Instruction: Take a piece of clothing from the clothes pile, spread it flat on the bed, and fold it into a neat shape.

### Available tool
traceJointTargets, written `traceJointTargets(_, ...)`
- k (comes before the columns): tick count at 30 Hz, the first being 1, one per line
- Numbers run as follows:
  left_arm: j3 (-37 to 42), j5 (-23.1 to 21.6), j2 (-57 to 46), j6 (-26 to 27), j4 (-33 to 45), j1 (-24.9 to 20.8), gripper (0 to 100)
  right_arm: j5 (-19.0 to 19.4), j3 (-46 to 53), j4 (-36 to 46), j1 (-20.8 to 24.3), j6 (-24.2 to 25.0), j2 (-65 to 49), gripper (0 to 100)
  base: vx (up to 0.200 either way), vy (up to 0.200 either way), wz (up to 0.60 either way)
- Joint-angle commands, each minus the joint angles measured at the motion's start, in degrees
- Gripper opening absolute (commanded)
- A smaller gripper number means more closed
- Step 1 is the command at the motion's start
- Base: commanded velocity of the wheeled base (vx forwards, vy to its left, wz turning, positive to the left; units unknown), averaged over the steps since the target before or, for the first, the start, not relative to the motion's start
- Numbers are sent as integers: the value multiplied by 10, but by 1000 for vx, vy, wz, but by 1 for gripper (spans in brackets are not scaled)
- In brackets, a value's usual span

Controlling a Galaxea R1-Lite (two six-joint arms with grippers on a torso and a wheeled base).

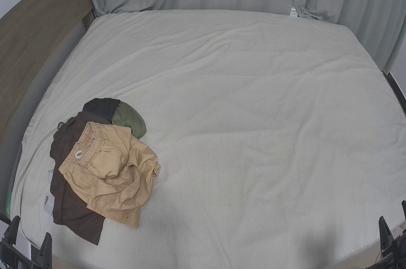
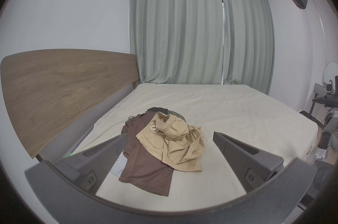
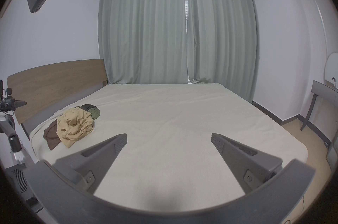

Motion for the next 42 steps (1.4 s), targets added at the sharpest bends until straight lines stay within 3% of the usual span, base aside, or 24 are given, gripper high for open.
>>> traceJointTargets(1,10,0,-8,-1,0,0,100,0,10,0,0,0,-4,100,0,0,0)
traceJointTargets(25,10,-4,-8,6,-5,0,100,1,10,0,0,-1,-4,100,0,0,0)
traceJointTargets(30,-73,-12,25,-14,-54,4,100,3,10,0,0,-3,-4,100,0,0,0)
traceJointTargets(42,-69,-37,72,-15,-55,-6,100,2,10,0,0,0,-4,100,0,0,0)
